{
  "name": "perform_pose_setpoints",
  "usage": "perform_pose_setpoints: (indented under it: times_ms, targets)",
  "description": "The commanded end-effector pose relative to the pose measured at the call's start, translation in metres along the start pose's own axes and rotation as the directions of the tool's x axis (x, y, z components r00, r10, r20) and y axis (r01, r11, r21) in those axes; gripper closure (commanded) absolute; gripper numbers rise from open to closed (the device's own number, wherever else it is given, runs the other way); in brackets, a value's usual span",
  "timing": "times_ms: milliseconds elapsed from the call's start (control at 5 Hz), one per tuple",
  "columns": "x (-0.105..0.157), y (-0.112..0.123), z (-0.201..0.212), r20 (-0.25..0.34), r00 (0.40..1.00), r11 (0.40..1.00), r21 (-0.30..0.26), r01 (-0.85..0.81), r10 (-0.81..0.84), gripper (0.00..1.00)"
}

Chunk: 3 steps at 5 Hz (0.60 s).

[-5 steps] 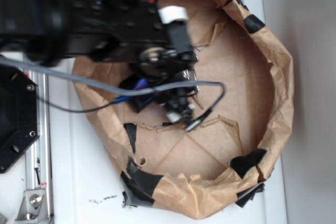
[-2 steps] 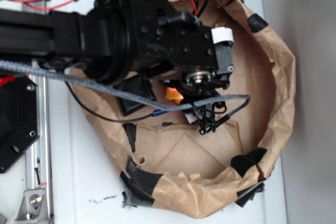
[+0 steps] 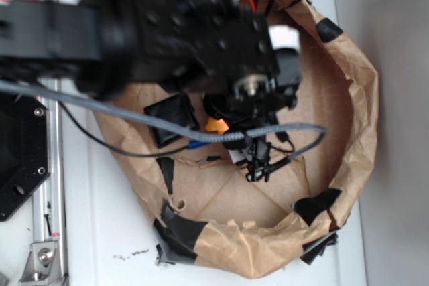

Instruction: Grab the yellow duck.

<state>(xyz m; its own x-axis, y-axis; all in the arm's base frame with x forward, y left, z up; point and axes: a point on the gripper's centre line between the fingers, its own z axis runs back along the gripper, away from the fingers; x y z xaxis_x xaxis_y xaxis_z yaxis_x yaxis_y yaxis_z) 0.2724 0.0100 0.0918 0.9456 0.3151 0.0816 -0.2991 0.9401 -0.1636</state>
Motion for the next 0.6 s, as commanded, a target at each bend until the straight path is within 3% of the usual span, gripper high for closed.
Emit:
perform_pose_setpoints:
  times_ms: [0,200,400]
  targets:
    - [0.02,-0.018,0.052,0.08,0.991,0.991,-0.07,0.111,-0.105,1.0]
    - [0.029,-0.028,0.065,0.118,0.954,0.961,0.005,0.277,-0.276,1.0]
    - [0.032,-0.028,0.064,0.093,0.958,0.961,0.087,0.263,-0.27,1.0]
